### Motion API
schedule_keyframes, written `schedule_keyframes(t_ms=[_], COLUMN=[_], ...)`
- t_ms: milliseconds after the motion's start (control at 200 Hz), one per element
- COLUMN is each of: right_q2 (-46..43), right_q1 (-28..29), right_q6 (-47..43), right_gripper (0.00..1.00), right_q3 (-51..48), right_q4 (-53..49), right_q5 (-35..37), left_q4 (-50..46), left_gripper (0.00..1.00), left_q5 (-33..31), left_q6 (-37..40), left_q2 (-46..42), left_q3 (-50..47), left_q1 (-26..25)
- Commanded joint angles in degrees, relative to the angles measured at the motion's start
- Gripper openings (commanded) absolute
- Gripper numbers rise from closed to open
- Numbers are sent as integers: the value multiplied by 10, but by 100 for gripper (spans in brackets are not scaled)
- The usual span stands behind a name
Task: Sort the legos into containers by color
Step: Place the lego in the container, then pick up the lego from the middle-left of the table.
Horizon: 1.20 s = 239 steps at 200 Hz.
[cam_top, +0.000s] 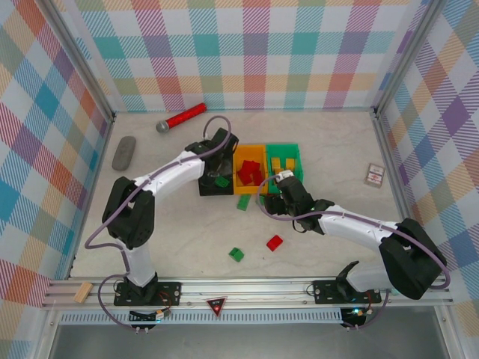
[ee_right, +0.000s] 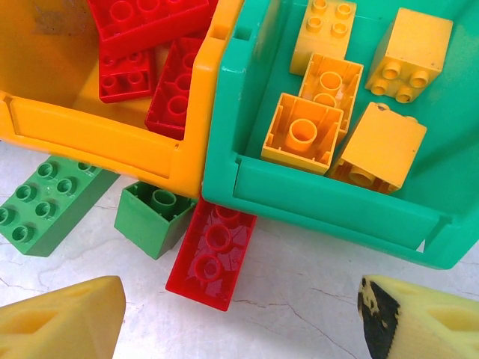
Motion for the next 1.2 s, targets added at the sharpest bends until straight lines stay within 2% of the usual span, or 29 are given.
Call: schedule_keyframes(t_ms=[0, 125, 205, 655, 860, 970, 1190], right_q2=[2, 2, 2, 5, 7, 7, 11], right_q1=[-3, -3, -3, -3, -3, -3, -3], right_q6=[4, 4, 4, 6, 7, 8, 8], right_gripper=[82, 82, 82, 82, 82, 82, 82], right_q3=[16, 17, 17, 19, 20, 20, 22], right_q4=[17, 15, 17, 14, 13, 16, 13], right_q5=[-5, -3, -5, -8, -10, -13, -14], left_q4=[-12, -19, -2, 162, 218, 178, 96], left_gripper=[43, 53, 55, 56, 57, 57, 56], left_q5=[17, 18, 25, 151, 196, 197, 163], left_q6=[33, 36, 30, -2, -30, -39, -44], left_q2=[21, 30, 11, -179, -230, -238, -264], left_q3=[42, 52, 23, -230, -327, -351, -366], left_q1=[2, 2, 2, -6, -19, -40, -125])
